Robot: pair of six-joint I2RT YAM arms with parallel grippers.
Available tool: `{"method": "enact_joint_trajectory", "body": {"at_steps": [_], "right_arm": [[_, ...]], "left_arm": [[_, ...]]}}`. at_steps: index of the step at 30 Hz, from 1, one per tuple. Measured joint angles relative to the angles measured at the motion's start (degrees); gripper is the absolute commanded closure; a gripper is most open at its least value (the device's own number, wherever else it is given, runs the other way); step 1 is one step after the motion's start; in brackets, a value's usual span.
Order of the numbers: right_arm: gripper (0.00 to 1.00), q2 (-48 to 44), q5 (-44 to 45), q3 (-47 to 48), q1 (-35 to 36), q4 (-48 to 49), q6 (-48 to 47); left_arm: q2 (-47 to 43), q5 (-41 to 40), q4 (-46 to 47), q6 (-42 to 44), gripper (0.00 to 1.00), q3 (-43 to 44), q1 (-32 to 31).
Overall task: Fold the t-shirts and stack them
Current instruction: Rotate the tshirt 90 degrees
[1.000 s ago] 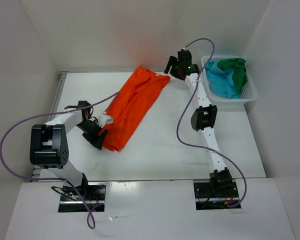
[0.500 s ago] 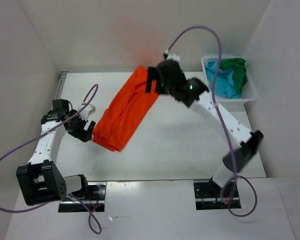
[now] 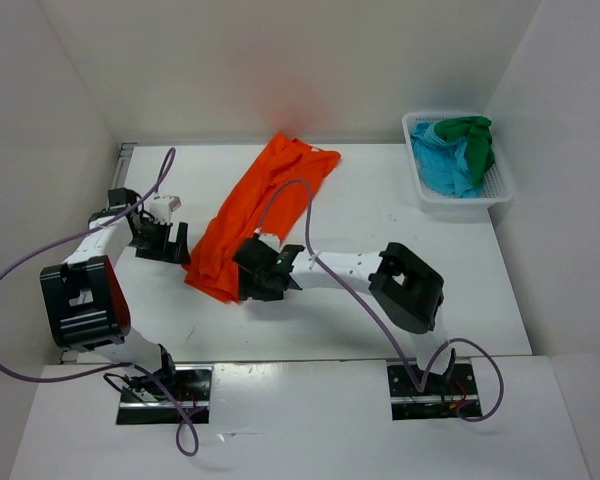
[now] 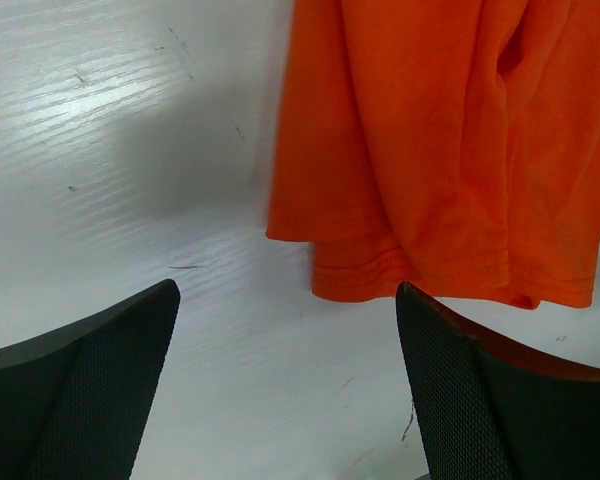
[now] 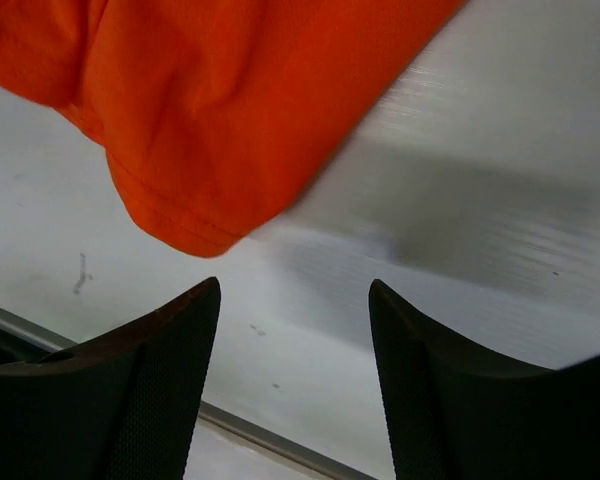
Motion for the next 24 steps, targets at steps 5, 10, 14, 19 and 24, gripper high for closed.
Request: {"method": "enact_joint_trajectory", "body": {"at_steps": [5, 10, 14, 19, 24], "right_arm": [[0.37, 1.42, -2.54, 0.07, -1.03, 4.07, 5.25], [0.37, 2.67, -2.89, 1.42, -1.51, 6.58, 8.61], [0.37, 6.86, -3.13, 5.88, -1.51, 6.19, 9.97], [0.61, 9.7, -5.49, 7.02, -2.16, 7.34, 12.09], [1.0, 9.01, -8.94, 1.84, -3.72, 11.13, 15.02]], "left_arm": [[0.2, 0.24, 0.79, -1.05, 0.05, 0.0, -0.02], [0.15, -0.07, 1.16, -1.07, 0.04, -0.02, 0.0], [0.13, -0.17, 1.25, -1.01, 0.04, -0.02, 0.0], [-0.24, -0.22, 1.4, -0.85, 0.04, -0.02, 0.0], [-1.36, -0.09, 1.2, 0.46, 0.04, -0.02, 0.0]]}}
